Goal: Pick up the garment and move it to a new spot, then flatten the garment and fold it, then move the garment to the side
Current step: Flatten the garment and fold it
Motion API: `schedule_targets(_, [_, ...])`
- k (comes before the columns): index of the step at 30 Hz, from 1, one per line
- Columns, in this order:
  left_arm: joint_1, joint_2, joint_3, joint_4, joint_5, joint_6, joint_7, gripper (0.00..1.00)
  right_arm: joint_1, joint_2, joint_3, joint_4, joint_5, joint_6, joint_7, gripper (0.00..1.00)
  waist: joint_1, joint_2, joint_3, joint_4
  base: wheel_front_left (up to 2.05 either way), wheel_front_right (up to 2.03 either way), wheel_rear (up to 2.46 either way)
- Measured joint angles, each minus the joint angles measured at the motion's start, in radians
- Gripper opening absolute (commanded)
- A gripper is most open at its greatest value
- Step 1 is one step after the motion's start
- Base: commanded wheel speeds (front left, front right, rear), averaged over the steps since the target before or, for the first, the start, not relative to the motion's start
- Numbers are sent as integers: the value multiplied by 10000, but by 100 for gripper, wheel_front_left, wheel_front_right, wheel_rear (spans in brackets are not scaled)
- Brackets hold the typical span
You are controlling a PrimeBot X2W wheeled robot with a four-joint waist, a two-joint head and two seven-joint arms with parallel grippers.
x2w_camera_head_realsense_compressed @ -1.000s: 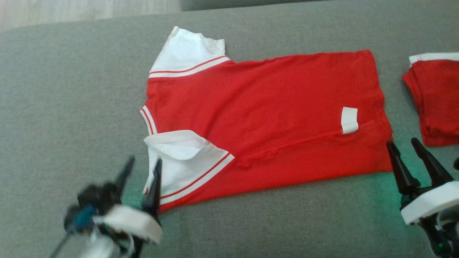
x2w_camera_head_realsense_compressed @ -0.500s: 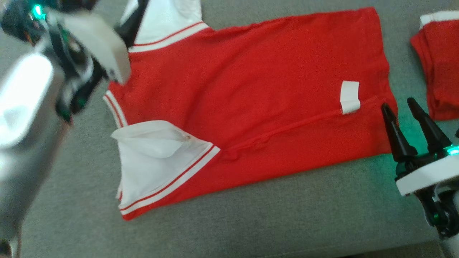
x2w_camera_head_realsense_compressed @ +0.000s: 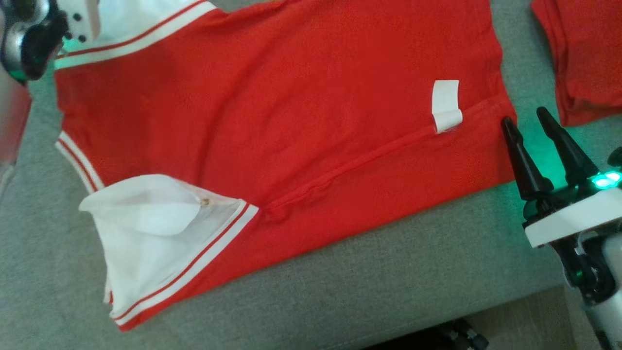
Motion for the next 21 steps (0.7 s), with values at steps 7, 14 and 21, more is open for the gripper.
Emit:
schedule_targets(7, [-63, 130, 38, 479, 2, 17, -163, 100, -71, 0, 115, 169, 378, 2, -190, 100, -2, 0, 262, -188, 0, 0, 0])
schedule_targets(14, [-335, 142, 79, 681, -38, -67, -221, 100, -357, -33, 240, 249, 433, 0, -301, 100, -2, 1, 402, -241, 0, 0, 0])
schedule_targets(21, [-573, 161, 63, 709, -201, -431, 58, 0, -511, -63, 385, 405, 518, 0, -399, 100, -2, 0, 538, -343, 0, 0, 0])
